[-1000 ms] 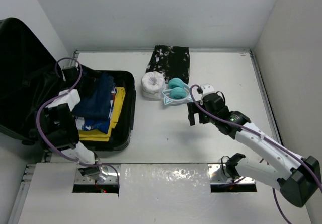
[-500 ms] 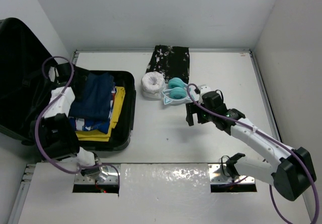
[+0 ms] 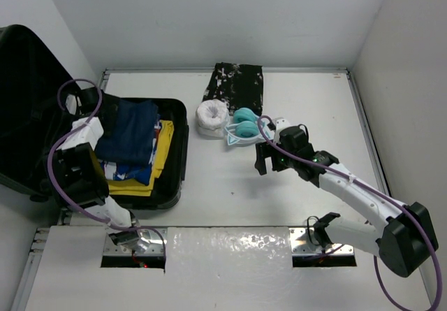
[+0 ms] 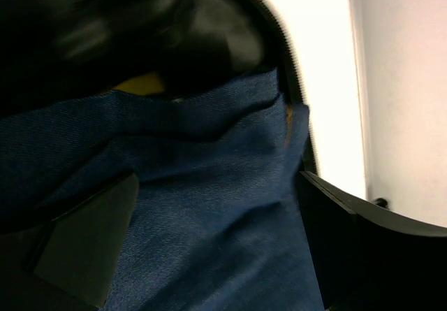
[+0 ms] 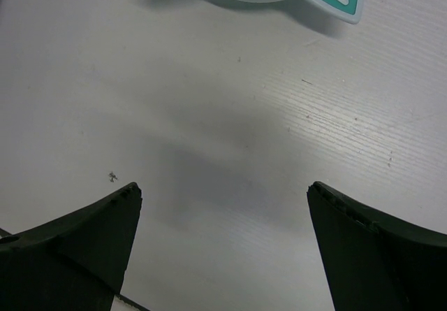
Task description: Pack the luggage
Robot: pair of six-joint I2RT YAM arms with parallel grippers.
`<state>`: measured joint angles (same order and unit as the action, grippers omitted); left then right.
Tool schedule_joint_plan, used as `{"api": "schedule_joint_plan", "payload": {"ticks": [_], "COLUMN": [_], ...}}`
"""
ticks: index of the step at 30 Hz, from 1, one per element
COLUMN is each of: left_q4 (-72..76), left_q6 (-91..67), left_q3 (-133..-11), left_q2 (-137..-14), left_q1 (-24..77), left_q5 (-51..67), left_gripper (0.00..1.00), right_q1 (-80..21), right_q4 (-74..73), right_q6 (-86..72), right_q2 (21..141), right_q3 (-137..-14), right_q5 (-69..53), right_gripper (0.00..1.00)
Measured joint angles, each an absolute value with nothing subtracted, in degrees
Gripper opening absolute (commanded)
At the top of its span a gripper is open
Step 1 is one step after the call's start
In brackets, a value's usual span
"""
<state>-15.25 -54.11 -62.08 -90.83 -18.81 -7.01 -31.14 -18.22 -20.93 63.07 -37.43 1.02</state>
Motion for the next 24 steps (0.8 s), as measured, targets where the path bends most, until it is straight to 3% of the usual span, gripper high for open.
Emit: {"api": "schedule_joint_plan", "payload": {"ticks": [14, 24], "left_q4": [-10.4, -15.3], "left_q6": [-63.7, -59.9], "left_q3": [-54.2, -48.8], "left_q2": [-85.3, -78.2], "left_q1": [-17.6, -18.1], "left_q5": [-19.0, -22.8], "left_gripper": [0.97, 0.98], "right_q1": [-31.1, -30.9], "right_q4": [-17.5, -16.7], "right_q6": [-20.9, -21.0], "right_q2": [63.3, 63.0], "right_q3": [-36.4, -36.1], "right_q5": [0.8, 0.8], "right_gripper": [0.99, 0.99]}}
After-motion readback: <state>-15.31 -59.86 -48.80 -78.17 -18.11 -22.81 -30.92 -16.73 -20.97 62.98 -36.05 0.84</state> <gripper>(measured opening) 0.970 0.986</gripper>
